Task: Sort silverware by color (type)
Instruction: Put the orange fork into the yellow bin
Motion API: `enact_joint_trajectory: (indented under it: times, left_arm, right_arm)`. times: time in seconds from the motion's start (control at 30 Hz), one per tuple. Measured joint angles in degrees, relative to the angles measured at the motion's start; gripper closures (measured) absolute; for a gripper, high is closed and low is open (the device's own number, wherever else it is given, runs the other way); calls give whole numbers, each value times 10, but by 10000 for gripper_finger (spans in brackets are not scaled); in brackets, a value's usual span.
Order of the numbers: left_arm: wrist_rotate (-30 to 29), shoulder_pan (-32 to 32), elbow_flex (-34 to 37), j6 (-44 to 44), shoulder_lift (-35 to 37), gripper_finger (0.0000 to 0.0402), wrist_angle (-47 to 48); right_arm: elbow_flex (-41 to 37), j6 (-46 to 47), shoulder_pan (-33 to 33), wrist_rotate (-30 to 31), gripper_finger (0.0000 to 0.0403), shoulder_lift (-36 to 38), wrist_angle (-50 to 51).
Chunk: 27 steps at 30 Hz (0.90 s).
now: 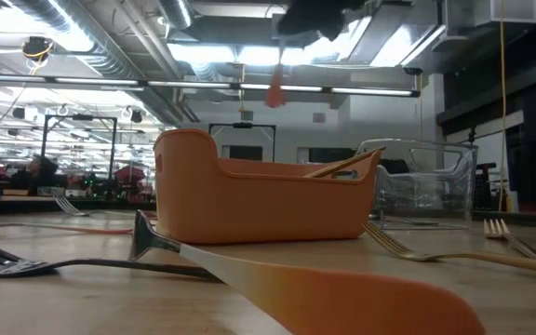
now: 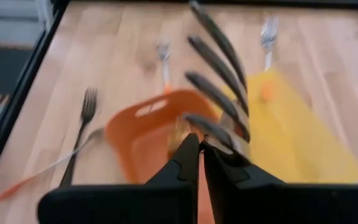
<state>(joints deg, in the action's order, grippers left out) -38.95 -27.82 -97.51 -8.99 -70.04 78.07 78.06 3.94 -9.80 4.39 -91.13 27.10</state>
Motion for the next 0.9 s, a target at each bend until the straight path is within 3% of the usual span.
enact_joint_trajectory:
  times: [0.43, 0.9]
  left_arm:
    - [-88, -10, 19, -33, 41, 356, 15]
    - [-213, -10, 236, -264, 148, 356, 2]
  right_arm:
    - [0, -35, 120, -106, 391, 0, -80]
    - [0, -118, 204, -130, 391, -5, -87]
